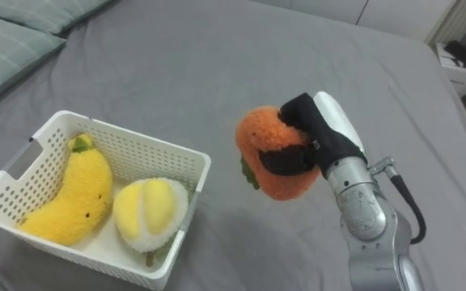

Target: Collect toys from the bed

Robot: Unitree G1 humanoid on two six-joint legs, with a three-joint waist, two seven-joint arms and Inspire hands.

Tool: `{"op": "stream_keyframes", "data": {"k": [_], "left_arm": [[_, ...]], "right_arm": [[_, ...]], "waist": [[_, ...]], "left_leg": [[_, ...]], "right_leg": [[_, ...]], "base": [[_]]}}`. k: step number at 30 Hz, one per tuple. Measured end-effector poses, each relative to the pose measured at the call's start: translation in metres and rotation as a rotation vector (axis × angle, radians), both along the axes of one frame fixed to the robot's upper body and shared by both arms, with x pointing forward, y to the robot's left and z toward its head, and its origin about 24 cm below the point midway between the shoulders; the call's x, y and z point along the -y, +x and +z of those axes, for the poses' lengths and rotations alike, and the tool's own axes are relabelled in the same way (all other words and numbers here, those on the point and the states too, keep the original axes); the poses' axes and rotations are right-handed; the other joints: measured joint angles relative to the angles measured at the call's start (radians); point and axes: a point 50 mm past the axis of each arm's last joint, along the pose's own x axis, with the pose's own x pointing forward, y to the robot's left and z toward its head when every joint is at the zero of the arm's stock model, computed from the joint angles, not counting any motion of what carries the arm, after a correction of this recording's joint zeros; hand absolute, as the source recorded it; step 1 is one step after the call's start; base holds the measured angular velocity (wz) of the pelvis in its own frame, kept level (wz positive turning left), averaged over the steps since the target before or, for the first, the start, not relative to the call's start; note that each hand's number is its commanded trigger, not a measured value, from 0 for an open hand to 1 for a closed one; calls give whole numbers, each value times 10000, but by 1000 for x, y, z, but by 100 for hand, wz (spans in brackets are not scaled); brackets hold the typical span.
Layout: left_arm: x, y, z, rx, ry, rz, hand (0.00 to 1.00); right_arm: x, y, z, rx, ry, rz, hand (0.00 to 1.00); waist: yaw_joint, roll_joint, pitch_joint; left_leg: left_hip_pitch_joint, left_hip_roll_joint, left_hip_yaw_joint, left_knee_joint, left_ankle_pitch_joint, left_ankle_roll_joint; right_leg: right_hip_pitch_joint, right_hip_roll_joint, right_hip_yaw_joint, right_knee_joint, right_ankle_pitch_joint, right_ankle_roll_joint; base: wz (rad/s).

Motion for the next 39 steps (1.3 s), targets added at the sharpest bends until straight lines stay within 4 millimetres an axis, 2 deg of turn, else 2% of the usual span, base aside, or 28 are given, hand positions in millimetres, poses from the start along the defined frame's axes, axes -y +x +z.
{"op": "stream_keyframes", "data": {"k": [5, 9, 14, 16, 22, 23, 24, 25, 26, 28, 33, 36, 39], "left_arm": [[1, 2, 0, 52, 2, -100, 0], [2, 7, 1, 231, 8, -295, 0], [4, 11, 1, 369, -19, -469, 0], [5, 14, 1, 428, -128, -522, 0], [8, 17, 0, 367, -268, -834, 0], [8, 20, 0, 420, -267, -939, 0], [8, 21, 0, 451, -260, -1043, 0], [8, 22, 1, 446, -253, -1070, 0], [7, 22, 1, 426, -233, -1138, 0], [6, 22, 1, 406, -192, -1265, 0], [3, 31, 3, 507, -202, -1330, 0], [4, 36, 4, 547, -325, -1416, 0], [4, 35, 3, 417, -334, -1485, 0]], "right_arm": [[-6, 5, 13, 606, 148, 147, 100], [-12, 3, 23, 1049, 215, 443, 100], [-32, 6, 44, 1853, 550, 1360, 83], [-39, 3, 51, 2151, 612, 1710, 67], [-74, 0, 57, 2168, 514, 3425, 53], [-80, 0, 58, 2138, 546, 3767, 42], [-86, -1, 59, 2061, 691, 4114, 35], [-89, -2, 59, 2041, 771, 4276, 0], [-94, -3, 60, 1975, 859, 4553, 0], [-101, -4, 59, 1882, 836, 4891, 0], [-111, -3, 49, 1346, 629, 5322, 0], [-112, -1, 38, 754, 479, 5252, 0], [-116, -2, 33, 478, 449, 5401, 0]], "waist": [[40, 53, 15], [318, 43, -14], [399, 40, -17], [598, 48, -15], [1025, 14, -30], [1132, -11, -49], [1185, -26, -58], [1222, -35, -63], [1320, -85, -89], [1394, -140, -81], [1763, -308, 50], [1951, -334, 58], [1948, -351, 55]], "left_leg": [[-46, 6, 28, 18, 2, 1], [-84, 10, 79, 37, 4, 3], [-90, 8, 38, 34, 4, 3], [-82, 11, 38, 29, 4, 3], [-147, -2, -88, 18, 6, 4], [-171, -3, -141, 21, 6, 4], [-192, -6, -232, 38, 9, 0], [-192, -6, -260, 39, 11, -2], [-186, -3, -278, 46, 17, -8], [-168, -6, -328, 52, 19, -7], [-234, -16, -314, 16, 17, -1], [-345, -23, -337, 39, 17, 0], [-447, -24, -399, 47, 19, -2]], "right_leg": [[-97, -2, -25, 100, -1, 1], [-176, 0, -14, 100, -1, 1], [-170, -3, -71, 90, -1, 1], [-163, 2, -61, 84, -1, 1], [-176, -14, -178, 84, -1, 2], [-174, -22, -285, 83, -1, 2], [-166, -23, -351, 82, -1, 2], [-159, -22, -368, 82, -1, 2], [-149, -18, -396, 70, -1, 2], [-113, -23, -452, 67, -1, 2], [-158, -24, -375, 70, -2, 3], [-247, -29, -419, 74, -2, 3], [-319, -31, -540, 64, -2, 3]], "base": [[-1], [-3], [1], [0], [5], [17], [19], [14], [9], [6], [0], [1], [7]]}}
